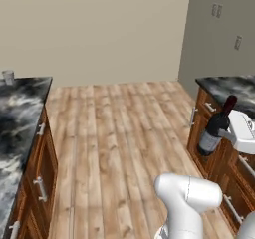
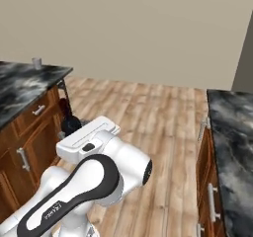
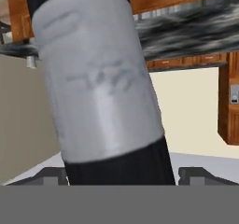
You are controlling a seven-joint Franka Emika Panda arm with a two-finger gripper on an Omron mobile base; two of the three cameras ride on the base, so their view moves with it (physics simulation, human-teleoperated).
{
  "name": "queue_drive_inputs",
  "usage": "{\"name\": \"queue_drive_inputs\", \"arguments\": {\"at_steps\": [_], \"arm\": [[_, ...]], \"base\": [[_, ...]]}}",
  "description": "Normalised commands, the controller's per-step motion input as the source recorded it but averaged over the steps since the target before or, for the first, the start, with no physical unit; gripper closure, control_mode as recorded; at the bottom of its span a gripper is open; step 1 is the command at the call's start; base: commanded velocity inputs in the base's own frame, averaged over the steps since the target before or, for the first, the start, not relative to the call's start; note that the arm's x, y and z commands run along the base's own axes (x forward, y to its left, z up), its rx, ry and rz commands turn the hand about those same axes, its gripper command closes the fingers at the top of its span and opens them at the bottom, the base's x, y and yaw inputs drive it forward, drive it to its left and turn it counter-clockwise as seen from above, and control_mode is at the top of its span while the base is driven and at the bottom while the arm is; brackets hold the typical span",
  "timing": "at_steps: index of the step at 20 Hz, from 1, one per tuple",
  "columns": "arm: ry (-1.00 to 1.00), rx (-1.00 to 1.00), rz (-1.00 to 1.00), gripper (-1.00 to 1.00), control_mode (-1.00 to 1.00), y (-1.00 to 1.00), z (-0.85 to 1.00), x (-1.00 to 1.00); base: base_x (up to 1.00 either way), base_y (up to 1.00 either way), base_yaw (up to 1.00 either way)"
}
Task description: There is a wine glass and glass cup on the dining counter. Place the wine bottle next to the wine glass and the juice bottle next to the glass cup.
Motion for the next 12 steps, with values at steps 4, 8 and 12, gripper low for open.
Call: {"name": "queue_drive_inputs", "arguments": {"at_steps": [4, 8, 12], "arm": [[0.00, 0.00, 0.00, 1.00, 1.00, 0.00, 0.00, 0.00], [0.00, 0.00, 0.00, 1.00, 1.00, 0.00, 0.00, 0.00], [0.00, 0.00, 0.00, 1.00, 1.00, 0.00, 0.00, 0.00]], "base": [[1.00, -0.18, 0.06], [1.00, -0.16, 0.01], [1.00, -0.07, 0.01]]}}
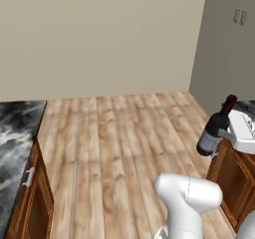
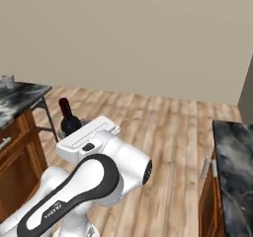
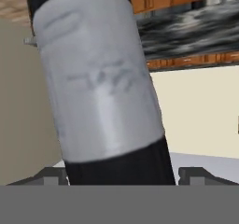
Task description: There is a wine glass and glass cup on the dining counter. Place the wine bottle next to the wine glass and the juice bottle next to the glass cup.
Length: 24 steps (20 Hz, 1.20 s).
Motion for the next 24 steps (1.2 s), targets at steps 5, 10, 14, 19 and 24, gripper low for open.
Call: {"name": "queue_drive_inputs", "arguments": {"at_steps": [5, 10, 14, 19, 24], "arm": [[0.00, 0.00, 0.00, 1.00, 1.00, 0.00, 0.00, 0.00], [0.00, 0.00, 0.00, 1.00, 1.00, 0.00, 0.00, 0.00], [0.00, 0.00, 0.00, 1.00, 1.00, 0.00, 0.00, 0.00], [0.00, 0.00, 0.00, 1.00, 1.00, 0.00, 0.00, 0.00], [0.00, 0.00, 0.00, 1.00, 1.00, 0.00, 0.00, 0.00]], "base": [[1.00, -0.24, 0.05], [1.00, -0.28, 0.09], [1.00, -0.21, 0.10], [1.00, -0.18, 0.19], [1.00, -0.24, 0.31]]}}
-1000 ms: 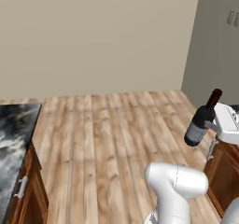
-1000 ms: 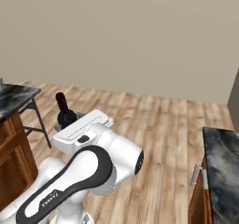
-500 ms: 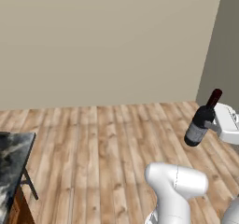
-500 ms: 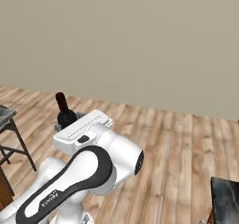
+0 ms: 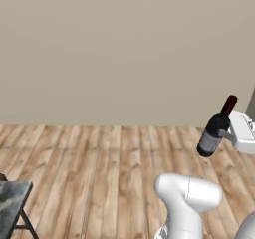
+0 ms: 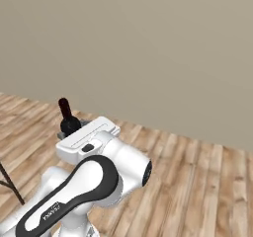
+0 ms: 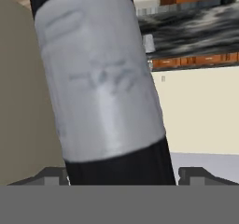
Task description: There is a wine glass and glass cup on the dining counter. Place the wine bottle next to the wine glass and the juice bottle next to the glass cup.
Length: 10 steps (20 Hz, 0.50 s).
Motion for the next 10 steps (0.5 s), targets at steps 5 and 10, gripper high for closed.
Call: {"name": "queue_drive_inputs", "arguments": {"at_steps": [5, 10], "arm": [[0.00, 0.00, 0.00, 1.00, 1.00, 0.00, 0.00, 0.00], [0.00, 0.00, 0.00, 1.00, 1.00, 0.00, 0.00, 0.00]], "base": [[1.00, -0.22, 0.32], [1.00, -0.39, 0.33]]}}
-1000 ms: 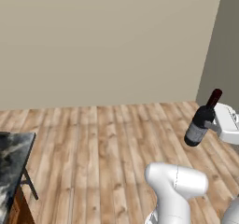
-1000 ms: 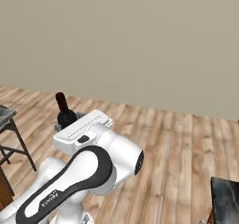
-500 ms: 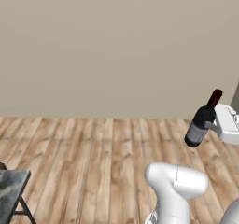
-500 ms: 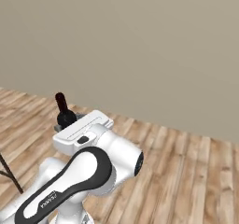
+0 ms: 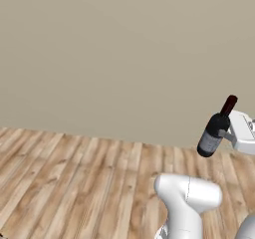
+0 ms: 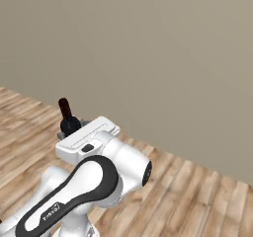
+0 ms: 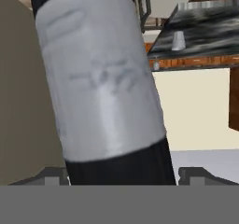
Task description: There is a wine glass and glass cup on the dining counter. Place the wine bottle next to the wine glass and the juice bottle next to the glass cup.
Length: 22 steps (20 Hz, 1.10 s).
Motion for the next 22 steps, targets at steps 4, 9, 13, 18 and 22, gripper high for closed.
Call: {"name": "queue_drive_inputs", "arguments": {"at_steps": [4, 9, 13, 18, 22], "arm": [[0.00, 0.00, 0.00, 1.00, 1.00, 0.00, 0.00, 0.00], [0.00, 0.00, 0.00, 1.00, 1.00, 0.00, 0.00, 0.00], [0.00, 0.00, 0.00, 1.00, 1.00, 0.00, 0.00, 0.00], [0.00, 0.00, 0.00, 1.00, 1.00, 0.00, 0.00, 0.00], [0.00, 0.00, 0.00, 1.00, 1.00, 0.00, 0.00, 0.00]], "base": [[1.00, -0.37, 0.39], [1.00, -0.19, 0.49], [1.00, -0.09, 0.51], [0.99, -0.07, 0.52], [1.00, -0.13, 0.54]]}}
